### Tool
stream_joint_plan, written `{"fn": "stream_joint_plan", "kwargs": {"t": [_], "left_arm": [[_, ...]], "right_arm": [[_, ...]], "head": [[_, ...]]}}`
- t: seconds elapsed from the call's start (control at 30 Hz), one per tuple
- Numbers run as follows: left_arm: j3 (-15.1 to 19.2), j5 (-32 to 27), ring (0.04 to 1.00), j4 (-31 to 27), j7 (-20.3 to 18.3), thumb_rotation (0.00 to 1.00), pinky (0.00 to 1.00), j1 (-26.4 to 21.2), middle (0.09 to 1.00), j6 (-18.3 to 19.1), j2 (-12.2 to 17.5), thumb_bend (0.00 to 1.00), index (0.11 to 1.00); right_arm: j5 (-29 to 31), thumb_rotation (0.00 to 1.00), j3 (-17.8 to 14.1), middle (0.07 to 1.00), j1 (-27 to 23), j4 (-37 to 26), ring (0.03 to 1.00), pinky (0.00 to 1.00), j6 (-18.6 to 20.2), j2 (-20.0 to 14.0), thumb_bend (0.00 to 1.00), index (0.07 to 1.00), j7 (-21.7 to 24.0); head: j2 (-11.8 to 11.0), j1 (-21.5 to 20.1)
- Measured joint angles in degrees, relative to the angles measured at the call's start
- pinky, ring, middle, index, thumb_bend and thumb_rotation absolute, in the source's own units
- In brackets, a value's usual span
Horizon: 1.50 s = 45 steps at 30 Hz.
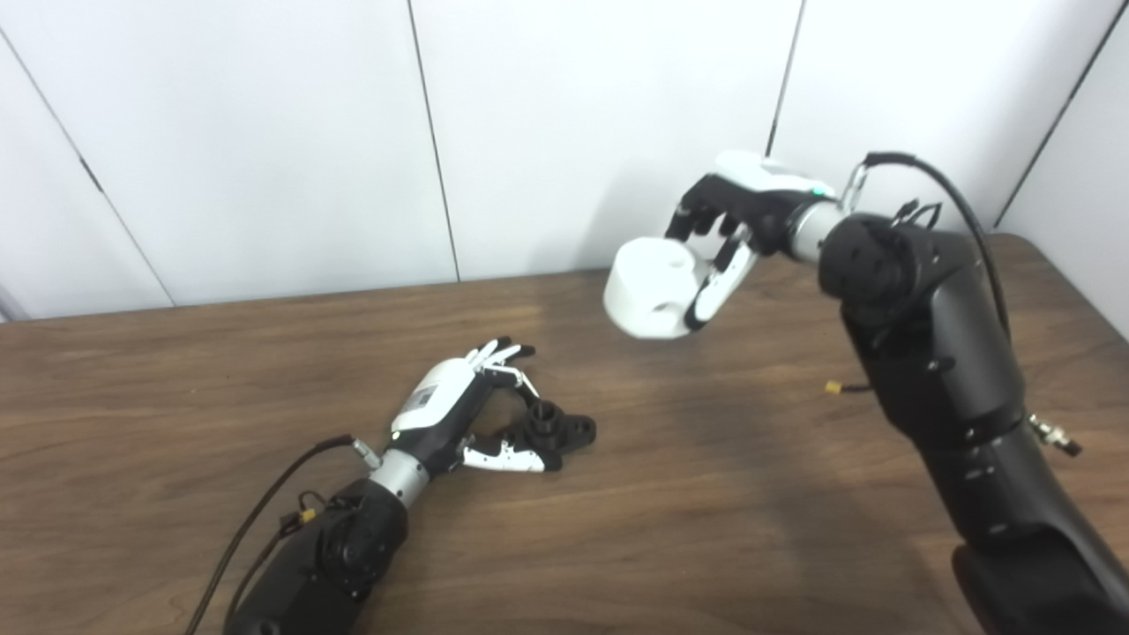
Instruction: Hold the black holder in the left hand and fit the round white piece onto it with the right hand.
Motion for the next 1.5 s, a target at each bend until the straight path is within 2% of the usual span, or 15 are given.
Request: {"fn": "stream_joint_plan", "kwargs": {"t": [0.47, 0.93, 1.13, 1.5], "left_arm": [[-0.09, 0.03, 1.000, -0.44, 0.00, 0.06, 1.00, -0.01, 0.919, 1.41, -0.66, 0.52, 0.479], [-0.36, 0.21, 1.000, -0.51, 0.01, 0.06, 1.00, -0.08, 0.923, 2.00, -1.29, 0.52, 0.479], [-0.50, 0.30, 1.000, -0.84, 0.01, 0.06, 1.00, -0.09, 0.919, 3.10, -1.76, 0.52, 0.479], [-1.06, 0.35, 1.000, -1.35, 0.02, 0.06, 1.00, -0.06, 0.919, 3.79, -2.08, 0.52, 0.480]], "right_arm": [[0.38, 0.14, 4.54, 0.721, 2.43, -1.96, 0.757, 0.69, 0.01, 2.09, 0.52, 0.481, -1.69], [2.10, 0.14, 5.24, 0.724, 2.85, -0.71, 0.768, 0.76, -0.03, 3.23, 0.52, 0.482, -4.85], [2.54, 0.14, 6.27, 0.713, 2.87, -0.35, 0.747, 0.71, 0.00, 4.09, 0.52, 0.481, -5.52], [2.48, 0.14, 7.47, 0.729, 2.52, 1.42, 0.766, 0.71, 0.01, 4.96, 0.52, 0.482, -5.64]], "head": [[0.53, 1.85], [0.97, 2.64], [1.23, 2.82], [1.93, 3.69]]}}
